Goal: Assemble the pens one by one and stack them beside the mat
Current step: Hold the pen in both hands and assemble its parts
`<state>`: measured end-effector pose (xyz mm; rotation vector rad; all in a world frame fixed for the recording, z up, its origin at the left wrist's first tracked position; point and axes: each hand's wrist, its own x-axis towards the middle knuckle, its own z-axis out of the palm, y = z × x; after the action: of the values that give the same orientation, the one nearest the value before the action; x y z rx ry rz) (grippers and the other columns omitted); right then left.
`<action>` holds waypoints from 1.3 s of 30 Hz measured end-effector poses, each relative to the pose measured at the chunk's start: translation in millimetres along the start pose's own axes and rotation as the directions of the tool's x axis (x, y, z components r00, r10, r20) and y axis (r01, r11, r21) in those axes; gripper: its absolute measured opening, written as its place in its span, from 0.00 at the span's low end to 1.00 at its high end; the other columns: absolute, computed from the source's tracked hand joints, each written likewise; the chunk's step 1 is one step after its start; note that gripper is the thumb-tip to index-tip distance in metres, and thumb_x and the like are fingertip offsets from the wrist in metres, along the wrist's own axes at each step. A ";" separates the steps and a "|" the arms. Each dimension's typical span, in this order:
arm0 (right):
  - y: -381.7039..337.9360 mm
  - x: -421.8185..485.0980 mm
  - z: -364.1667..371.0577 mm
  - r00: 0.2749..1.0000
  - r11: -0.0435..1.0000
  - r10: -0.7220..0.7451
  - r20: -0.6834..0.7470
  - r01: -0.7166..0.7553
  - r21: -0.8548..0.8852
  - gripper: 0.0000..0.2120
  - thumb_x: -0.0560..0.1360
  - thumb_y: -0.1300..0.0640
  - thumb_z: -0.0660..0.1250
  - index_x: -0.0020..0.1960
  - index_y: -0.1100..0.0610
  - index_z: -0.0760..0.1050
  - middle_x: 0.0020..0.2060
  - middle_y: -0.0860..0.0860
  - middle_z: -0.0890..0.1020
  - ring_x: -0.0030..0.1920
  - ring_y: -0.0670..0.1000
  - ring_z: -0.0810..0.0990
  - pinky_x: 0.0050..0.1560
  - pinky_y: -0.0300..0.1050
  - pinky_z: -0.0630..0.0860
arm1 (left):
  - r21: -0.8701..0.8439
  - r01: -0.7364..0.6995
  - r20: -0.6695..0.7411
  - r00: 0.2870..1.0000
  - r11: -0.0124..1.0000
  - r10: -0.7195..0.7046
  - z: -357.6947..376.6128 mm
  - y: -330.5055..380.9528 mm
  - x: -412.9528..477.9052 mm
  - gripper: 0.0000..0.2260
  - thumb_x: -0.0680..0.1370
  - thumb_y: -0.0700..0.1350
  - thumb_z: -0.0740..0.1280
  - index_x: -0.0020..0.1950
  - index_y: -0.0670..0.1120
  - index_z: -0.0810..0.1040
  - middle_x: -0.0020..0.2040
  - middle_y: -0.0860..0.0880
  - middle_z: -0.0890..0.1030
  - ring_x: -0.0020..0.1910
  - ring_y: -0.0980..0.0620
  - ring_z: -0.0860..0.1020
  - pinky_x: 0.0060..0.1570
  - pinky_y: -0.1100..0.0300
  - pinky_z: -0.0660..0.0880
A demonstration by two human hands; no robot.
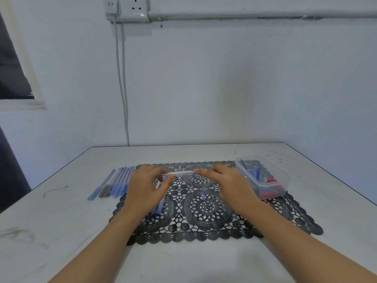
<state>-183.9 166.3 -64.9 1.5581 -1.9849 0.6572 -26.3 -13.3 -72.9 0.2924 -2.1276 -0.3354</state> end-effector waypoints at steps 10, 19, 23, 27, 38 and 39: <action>-3.1 0.1 1.3 0.999 0.999 0.005 -0.041 -0.004 0.036 0.35 0.60 0.78 0.66 0.61 0.50 0.77 0.40 0.50 0.80 0.34 0.50 0.77 0.29 0.36 0.68 | 0.008 -0.026 0.001 1.000 1.000 0.026 0.3 1.7 0.6 0.14 0.72 0.60 0.62 0.44 0.51 0.81 0.34 0.59 0.76 0.37 0.59 0.73 0.41 0.50 0.74; -6.2 -1.4 -12.3 0.941 0.945 0.324 -0.095 -0.327 -0.018 0.14 0.75 0.46 0.64 0.55 0.53 0.80 0.48 0.49 0.82 0.46 0.48 0.80 0.42 0.40 0.73 | 0.002 -0.020 -0.007 1.000 1.000 0.020 -0.2 0.7 0.8 0.15 0.73 0.60 0.63 0.45 0.51 0.82 0.34 0.60 0.76 0.38 0.58 0.73 0.42 0.48 0.75; -8.7 -0.9 -16.3 0.923 0.922 0.381 -0.056 -0.384 -0.045 0.19 0.73 0.41 0.64 0.51 0.54 0.81 0.45 0.50 0.81 0.47 0.49 0.77 0.44 0.41 0.73 | 0.003 -0.039 -0.005 0.999 0.999 0.039 -0.1 4.6 0.2 0.14 0.72 0.59 0.63 0.43 0.50 0.82 0.35 0.58 0.76 0.37 0.57 0.73 0.41 0.48 0.74; -10.5 -0.6 -11.6 0.944 0.941 0.331 -0.012 -0.328 0.087 0.13 0.74 0.49 0.67 0.50 0.58 0.82 0.42 0.51 0.78 0.42 0.49 0.75 0.43 0.40 0.73 | 0.000 -0.061 0.012 0.998 0.998 0.061 1.9 5.5 -0.6 0.13 0.73 0.58 0.63 0.43 0.51 0.82 0.35 0.58 0.76 0.38 0.55 0.74 0.41 0.47 0.74; -17.9 3.5 -9.1 0.990 0.992 0.020 0.138 -0.037 0.119 0.25 0.67 0.77 0.65 0.61 0.61 0.76 0.46 0.55 0.74 0.43 0.46 0.68 0.40 0.26 0.61 | 0.034 -0.077 0.031 0.997 0.996 0.076 0.2 7.4 -0.9 0.12 0.73 0.58 0.64 0.45 0.52 0.81 0.36 0.59 0.76 0.39 0.57 0.74 0.41 0.49 0.73; -18.4 3.6 -10.3 0.987 0.987 0.028 0.160 -0.052 0.149 0.24 0.69 0.76 0.64 0.62 0.61 0.75 0.48 0.55 0.73 0.44 0.46 0.68 0.41 0.26 0.61 | 0.036 -0.079 0.032 0.996 0.996 0.078 -0.2 7.9 -1.1 0.12 0.73 0.58 0.63 0.45 0.52 0.82 0.36 0.60 0.76 0.39 0.57 0.74 0.41 0.50 0.73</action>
<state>-165.6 166.5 -53.8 1.7109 -2.1296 0.7390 -26.2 -5.6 -70.9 0.2255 -2.1707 -0.2557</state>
